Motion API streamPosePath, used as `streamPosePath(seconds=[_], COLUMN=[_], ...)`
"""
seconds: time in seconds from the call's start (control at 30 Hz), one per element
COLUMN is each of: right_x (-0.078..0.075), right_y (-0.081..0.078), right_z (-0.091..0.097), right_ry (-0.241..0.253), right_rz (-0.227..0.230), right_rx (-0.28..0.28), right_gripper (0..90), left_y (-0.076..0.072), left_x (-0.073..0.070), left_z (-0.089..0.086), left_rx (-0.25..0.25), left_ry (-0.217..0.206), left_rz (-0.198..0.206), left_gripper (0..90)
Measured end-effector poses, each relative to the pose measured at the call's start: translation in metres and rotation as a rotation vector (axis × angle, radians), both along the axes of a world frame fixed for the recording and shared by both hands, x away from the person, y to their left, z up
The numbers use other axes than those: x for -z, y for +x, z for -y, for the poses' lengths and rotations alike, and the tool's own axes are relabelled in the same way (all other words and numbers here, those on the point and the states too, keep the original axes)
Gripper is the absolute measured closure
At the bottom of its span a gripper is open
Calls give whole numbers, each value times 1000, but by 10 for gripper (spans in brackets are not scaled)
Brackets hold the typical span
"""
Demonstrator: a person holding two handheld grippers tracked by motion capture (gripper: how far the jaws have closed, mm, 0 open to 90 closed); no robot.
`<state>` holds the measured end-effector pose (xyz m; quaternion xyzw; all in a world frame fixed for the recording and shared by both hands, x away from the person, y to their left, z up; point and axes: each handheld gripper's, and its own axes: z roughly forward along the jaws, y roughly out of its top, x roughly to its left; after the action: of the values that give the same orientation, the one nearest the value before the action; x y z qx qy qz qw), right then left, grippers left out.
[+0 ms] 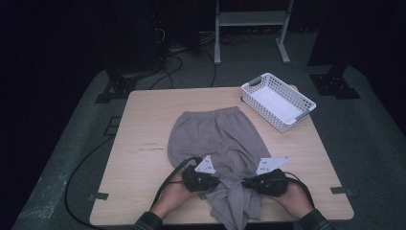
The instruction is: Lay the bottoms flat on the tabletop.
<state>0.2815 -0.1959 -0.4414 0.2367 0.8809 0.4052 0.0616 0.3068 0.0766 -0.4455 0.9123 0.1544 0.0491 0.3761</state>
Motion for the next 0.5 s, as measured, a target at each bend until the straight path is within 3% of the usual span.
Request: streamPosePath(seconds=[0.23,0.5], right_x=[-9,-15], right_y=[5,13], right_z=[23,56], right_ry=[23,33], right_rz=[45,84], right_rx=[78,192], right_gripper=[872,873], left_y=[9,18], left_x=[-13,-23], left_z=[-29,-80], left_rx=[-76,-224], left_ry=[-36,-77], left_rz=[22,54], left_gripper=[888,887])
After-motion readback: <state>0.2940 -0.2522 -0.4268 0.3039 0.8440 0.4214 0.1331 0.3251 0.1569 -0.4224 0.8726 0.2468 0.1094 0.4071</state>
